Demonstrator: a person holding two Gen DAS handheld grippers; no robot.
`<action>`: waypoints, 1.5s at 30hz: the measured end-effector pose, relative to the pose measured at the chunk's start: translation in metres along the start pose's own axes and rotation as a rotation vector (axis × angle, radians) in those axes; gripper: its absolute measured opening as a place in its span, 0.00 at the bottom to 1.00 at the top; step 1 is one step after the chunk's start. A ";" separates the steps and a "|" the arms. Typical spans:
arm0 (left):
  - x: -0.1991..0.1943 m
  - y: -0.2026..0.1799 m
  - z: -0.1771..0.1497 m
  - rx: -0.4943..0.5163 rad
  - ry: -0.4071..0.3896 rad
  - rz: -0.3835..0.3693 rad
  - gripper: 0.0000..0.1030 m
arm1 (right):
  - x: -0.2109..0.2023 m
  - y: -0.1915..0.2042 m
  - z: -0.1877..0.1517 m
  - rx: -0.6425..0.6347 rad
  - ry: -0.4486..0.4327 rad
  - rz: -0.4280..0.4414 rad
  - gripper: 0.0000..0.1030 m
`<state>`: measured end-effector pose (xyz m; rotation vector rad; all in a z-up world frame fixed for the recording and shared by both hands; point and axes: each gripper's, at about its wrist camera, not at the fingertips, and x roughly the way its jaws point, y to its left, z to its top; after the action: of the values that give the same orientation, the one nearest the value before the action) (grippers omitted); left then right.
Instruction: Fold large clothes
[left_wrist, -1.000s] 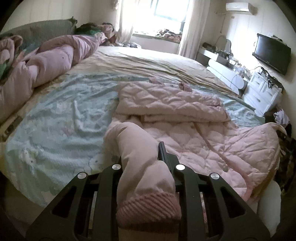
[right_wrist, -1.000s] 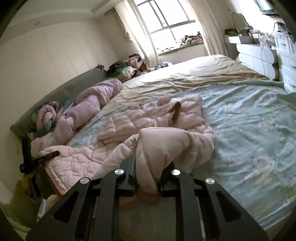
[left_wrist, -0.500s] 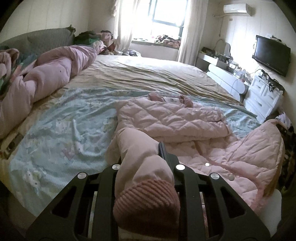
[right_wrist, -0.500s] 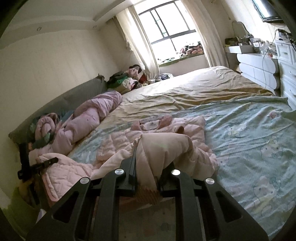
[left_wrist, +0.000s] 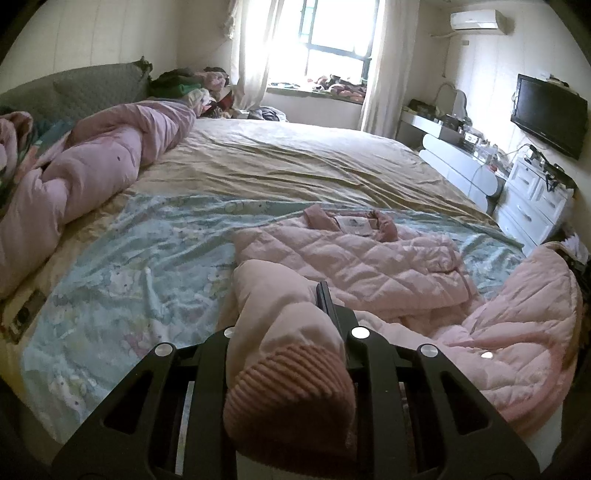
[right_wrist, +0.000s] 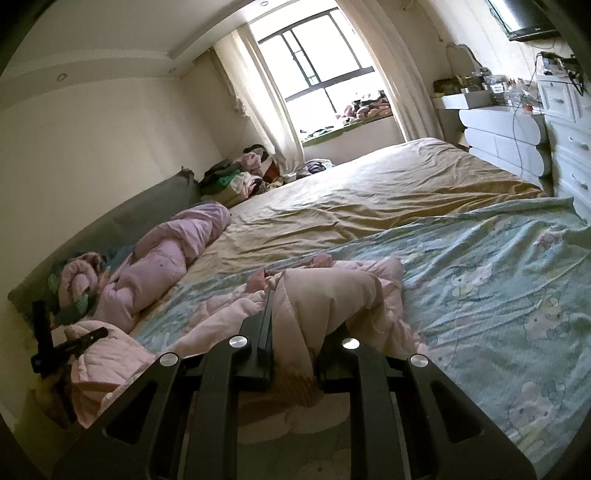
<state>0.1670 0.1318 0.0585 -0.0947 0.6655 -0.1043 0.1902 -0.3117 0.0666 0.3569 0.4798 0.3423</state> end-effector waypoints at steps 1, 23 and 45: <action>0.002 0.000 0.002 0.000 0.000 0.001 0.14 | 0.003 -0.002 0.003 0.002 -0.002 -0.004 0.15; 0.065 0.014 0.059 -0.029 0.014 0.020 0.14 | 0.087 -0.038 0.051 0.079 0.017 -0.104 0.15; 0.131 0.024 0.068 -0.028 0.080 0.078 0.14 | 0.145 -0.071 0.061 0.251 0.078 -0.127 0.27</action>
<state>0.3132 0.1429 0.0290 -0.0918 0.7497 -0.0238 0.3580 -0.3320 0.0330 0.5559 0.6211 0.1729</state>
